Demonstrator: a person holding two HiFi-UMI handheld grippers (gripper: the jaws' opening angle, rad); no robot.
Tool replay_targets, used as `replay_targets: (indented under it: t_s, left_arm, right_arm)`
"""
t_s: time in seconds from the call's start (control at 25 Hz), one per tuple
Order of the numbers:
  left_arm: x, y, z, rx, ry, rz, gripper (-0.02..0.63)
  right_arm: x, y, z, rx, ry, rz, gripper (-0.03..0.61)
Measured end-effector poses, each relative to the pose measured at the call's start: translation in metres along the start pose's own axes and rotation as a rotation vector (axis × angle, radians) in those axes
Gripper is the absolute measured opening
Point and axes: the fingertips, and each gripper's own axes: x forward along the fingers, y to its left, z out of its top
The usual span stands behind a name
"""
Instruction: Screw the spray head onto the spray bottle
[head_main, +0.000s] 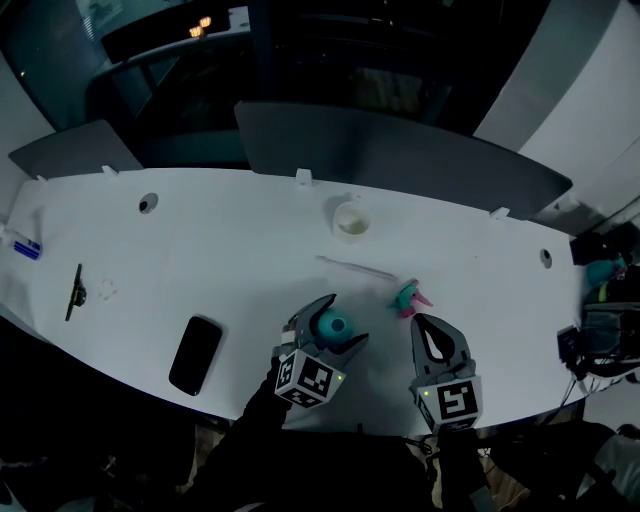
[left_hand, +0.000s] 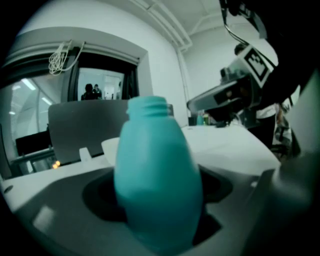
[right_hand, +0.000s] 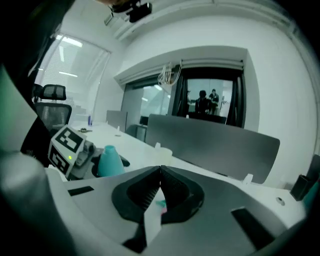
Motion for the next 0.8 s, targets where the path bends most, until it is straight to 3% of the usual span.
replay_targets:
  t_s: [0.12, 0.2, 0.28, 0.48, 0.8]
  left_arm:
    - [0.001, 0.0, 0.0, -0.001, 0.0, 0.002, 0.414]
    - [0.001, 0.0, 0.0, -0.002, 0.001, 0.0, 0.414]
    - [0.002, -0.001, 0.0, -0.002, 0.002, 0.0, 0.414]
    - [0.001, -0.001, 0.001, -0.002, 0.002, -0.004, 0.414]
    - [0.001, 0.0, 0.001, -0.001, 0.001, 0.001, 0.414]
  right_arm:
    - [0.018, -0.015, -0.024, -0.014, 0.184, 0.091, 0.013]
    - [0.031, -0.019, -0.035, -0.012, 0.276, 0.151, 0.093]
    - [0.043, -0.019, -0.049, -0.021, 0.368, 0.2, 0.121]
    - [0.056, -0.014, -0.087, -0.014, 0.624, 0.29, 0.121]
    - [0.068, -0.016, -0.114, 0.125, 0.852, 0.349, 0.121]
